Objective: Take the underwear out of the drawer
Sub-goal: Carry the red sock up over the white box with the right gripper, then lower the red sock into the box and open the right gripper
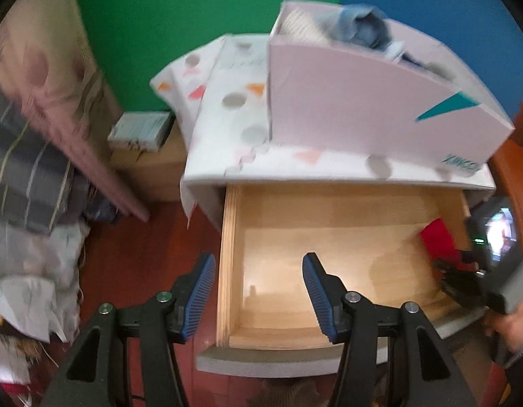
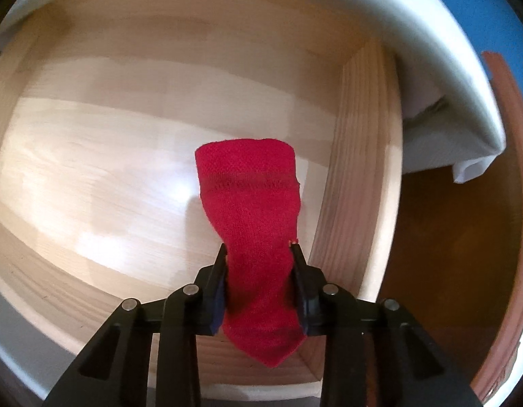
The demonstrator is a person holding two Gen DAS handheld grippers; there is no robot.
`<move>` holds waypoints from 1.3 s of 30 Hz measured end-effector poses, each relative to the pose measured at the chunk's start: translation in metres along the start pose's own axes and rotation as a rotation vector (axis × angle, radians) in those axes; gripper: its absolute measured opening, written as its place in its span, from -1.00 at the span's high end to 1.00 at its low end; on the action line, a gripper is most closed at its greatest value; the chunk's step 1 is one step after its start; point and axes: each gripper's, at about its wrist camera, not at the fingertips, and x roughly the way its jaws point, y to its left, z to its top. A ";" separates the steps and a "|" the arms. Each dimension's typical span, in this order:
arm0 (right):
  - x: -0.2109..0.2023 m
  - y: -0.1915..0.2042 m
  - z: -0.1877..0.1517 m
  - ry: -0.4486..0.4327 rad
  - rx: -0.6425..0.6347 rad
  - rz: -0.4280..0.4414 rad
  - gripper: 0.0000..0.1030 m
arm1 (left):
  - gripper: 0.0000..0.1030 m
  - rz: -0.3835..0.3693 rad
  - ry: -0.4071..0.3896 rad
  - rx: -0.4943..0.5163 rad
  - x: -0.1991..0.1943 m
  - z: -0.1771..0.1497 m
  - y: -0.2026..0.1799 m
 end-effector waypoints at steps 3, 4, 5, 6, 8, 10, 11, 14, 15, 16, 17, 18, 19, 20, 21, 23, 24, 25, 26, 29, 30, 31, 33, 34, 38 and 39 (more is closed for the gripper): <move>-0.016 0.007 -0.005 -0.074 -0.032 0.006 0.44 | -0.07 0.026 0.004 -0.023 0.014 -0.012 -0.003; -0.023 0.010 -0.008 -0.104 -0.047 0.012 0.44 | -0.07 0.032 0.002 -0.024 0.018 -0.016 -0.005; -0.030 0.012 -0.011 -0.133 -0.062 0.020 0.44 | -0.07 0.036 0.001 -0.021 0.021 -0.020 -0.009; -0.039 0.015 -0.014 -0.167 -0.081 0.037 0.44 | -0.07 0.041 0.001 -0.018 0.024 -0.024 -0.013; -0.053 0.019 -0.019 -0.219 -0.117 0.052 0.44 | -0.07 0.049 -0.002 -0.006 0.030 -0.030 -0.021; -0.071 0.021 -0.026 -0.260 -0.134 0.093 0.44 | -0.07 0.059 -0.006 0.011 0.034 -0.036 -0.030; -0.076 0.020 -0.029 -0.272 -0.136 0.112 0.45 | -0.07 0.065 -0.005 0.019 0.038 -0.040 -0.033; -0.103 0.016 -0.040 -0.318 -0.135 0.180 0.45 | -0.07 0.066 -0.006 0.010 0.045 -0.047 -0.038; -0.110 0.015 -0.043 -0.326 -0.129 0.193 0.45 | -0.07 0.071 -0.004 0.007 0.045 -0.048 -0.039; -0.119 0.011 -0.046 -0.338 -0.121 0.216 0.45 | -0.07 0.074 -0.010 0.006 0.044 -0.047 -0.040; -0.127 0.004 -0.047 -0.350 -0.111 0.237 0.45 | -0.07 0.078 -0.028 0.002 0.042 -0.047 -0.039; -0.132 -0.013 -0.043 -0.356 -0.104 0.248 0.45 | -0.07 0.083 -0.045 -0.002 0.040 -0.047 -0.039; -0.141 -0.015 -0.047 -0.371 -0.093 0.262 0.45 | -0.07 0.086 -0.054 -0.006 0.038 -0.048 -0.039; -0.150 -0.018 -0.050 -0.385 -0.079 0.279 0.45 | -0.07 0.088 -0.058 -0.007 0.038 -0.048 -0.039; -0.157 -0.022 -0.050 -0.400 -0.065 0.295 0.45 | -0.07 0.086 -0.055 -0.007 0.039 -0.048 -0.039; -0.170 -0.028 -0.048 -0.428 -0.034 0.321 0.45 | -0.07 0.090 -0.053 -0.012 0.039 -0.048 -0.038; -0.181 -0.023 -0.046 -0.438 -0.025 0.331 0.45 | -0.07 0.089 -0.056 -0.013 0.038 -0.048 -0.039; -0.191 -0.028 -0.043 -0.456 -0.012 0.339 0.45 | -0.07 0.086 -0.059 -0.015 0.038 -0.048 -0.039; -0.201 -0.029 -0.031 -0.468 -0.002 0.341 0.45 | -0.07 0.085 -0.062 -0.018 0.038 -0.048 -0.039; -0.227 -0.030 -0.009 -0.516 0.024 0.361 0.45 | -0.07 0.085 -0.067 -0.015 0.037 -0.049 -0.039; -0.237 -0.034 0.001 -0.532 0.032 0.362 0.45 | -0.07 0.085 -0.069 -0.015 0.038 -0.049 -0.039; -0.246 -0.038 0.014 -0.551 0.046 0.369 0.45 | -0.07 0.087 -0.069 -0.015 0.038 -0.049 -0.039; -0.256 -0.041 0.037 -0.569 0.062 0.360 0.45 | -0.07 0.090 -0.075 -0.015 0.037 -0.049 -0.040; -0.258 -0.043 0.047 -0.575 0.067 0.354 0.45 | -0.07 0.090 -0.078 -0.015 0.036 -0.049 -0.040; -0.253 -0.047 0.098 -0.563 0.104 0.327 0.45 | -0.07 0.097 -0.083 -0.017 0.036 -0.050 -0.039; -0.250 -0.048 0.112 -0.557 0.113 0.308 0.45 | -0.07 0.101 -0.082 -0.017 0.036 -0.050 -0.039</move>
